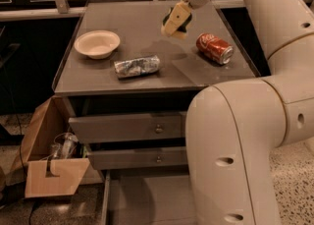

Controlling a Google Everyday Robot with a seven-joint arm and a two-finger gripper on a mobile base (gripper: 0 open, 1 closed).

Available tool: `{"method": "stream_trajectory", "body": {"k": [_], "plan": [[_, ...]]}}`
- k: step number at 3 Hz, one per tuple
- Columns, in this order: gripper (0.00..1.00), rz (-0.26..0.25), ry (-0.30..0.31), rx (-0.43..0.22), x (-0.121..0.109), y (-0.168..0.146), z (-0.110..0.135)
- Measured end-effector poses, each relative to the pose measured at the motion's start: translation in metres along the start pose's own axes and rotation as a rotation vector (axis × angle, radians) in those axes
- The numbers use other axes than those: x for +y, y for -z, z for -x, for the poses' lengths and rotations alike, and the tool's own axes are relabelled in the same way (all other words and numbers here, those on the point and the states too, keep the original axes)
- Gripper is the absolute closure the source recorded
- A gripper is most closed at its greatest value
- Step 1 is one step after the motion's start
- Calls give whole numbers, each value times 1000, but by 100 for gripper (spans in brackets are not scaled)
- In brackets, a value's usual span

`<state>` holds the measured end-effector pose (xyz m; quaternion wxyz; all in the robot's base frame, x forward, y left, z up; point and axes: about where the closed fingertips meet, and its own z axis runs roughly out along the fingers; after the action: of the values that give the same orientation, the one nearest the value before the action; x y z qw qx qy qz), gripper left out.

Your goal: Place sponge into bottom drawer

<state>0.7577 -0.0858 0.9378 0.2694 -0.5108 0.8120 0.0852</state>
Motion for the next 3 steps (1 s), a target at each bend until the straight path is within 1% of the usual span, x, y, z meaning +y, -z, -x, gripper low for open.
{"method": "stream_trajectory", "body": {"k": [1,2,3], "plan": [[100,34,28,-22,17,21,8],[100,81,17,-47,33,34,0],[100,77,18,-49,32,35,0]]}}
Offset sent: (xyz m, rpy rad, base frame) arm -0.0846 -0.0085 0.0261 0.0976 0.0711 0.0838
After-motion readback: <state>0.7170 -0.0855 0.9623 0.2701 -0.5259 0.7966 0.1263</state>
